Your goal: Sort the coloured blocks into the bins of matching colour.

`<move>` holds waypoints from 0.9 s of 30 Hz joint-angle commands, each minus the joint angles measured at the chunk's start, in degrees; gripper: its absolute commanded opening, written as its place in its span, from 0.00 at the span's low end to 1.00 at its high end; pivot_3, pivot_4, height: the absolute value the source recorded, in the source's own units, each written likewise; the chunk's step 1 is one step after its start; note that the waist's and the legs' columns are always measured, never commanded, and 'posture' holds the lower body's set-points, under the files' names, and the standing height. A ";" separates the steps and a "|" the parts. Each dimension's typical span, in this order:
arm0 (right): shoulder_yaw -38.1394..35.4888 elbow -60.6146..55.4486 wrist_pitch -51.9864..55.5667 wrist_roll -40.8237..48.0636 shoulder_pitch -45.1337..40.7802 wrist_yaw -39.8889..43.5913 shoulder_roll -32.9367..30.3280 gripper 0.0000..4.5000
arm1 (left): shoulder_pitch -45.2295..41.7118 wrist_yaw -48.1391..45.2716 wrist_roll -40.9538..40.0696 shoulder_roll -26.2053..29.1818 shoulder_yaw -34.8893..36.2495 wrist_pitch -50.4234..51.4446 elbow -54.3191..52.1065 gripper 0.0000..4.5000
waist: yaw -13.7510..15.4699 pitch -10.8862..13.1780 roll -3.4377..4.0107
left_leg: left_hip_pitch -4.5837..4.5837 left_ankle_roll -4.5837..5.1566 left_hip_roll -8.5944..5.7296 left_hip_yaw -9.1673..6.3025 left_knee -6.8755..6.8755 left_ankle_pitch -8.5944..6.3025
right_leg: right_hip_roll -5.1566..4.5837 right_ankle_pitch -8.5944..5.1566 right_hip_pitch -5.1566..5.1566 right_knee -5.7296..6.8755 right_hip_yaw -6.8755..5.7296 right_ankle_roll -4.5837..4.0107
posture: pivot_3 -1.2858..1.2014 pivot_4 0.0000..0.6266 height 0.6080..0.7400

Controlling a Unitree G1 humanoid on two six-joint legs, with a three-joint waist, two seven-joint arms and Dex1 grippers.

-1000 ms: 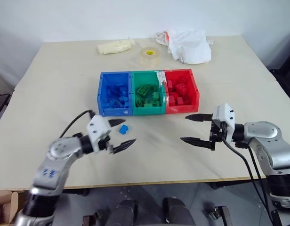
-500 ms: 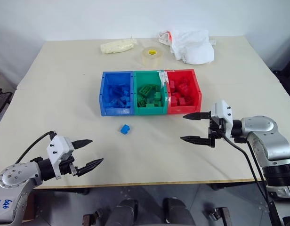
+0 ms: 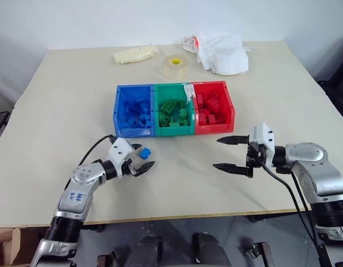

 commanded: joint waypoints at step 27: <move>-4.40 -5.03 -0.76 1.78 4.49 -3.85 -0.90 1.00 | -24.54 7.12 0.22 0.75 6.77 -1.06 12.29 0.21 | 0.60 0.02 -0.03 | -0.18 0.01 -0.11 -0.22 0.49 -0.01 | -0.04 0.04 0.09 0.10 -0.25 0.04 | 0.52 0.24 1.00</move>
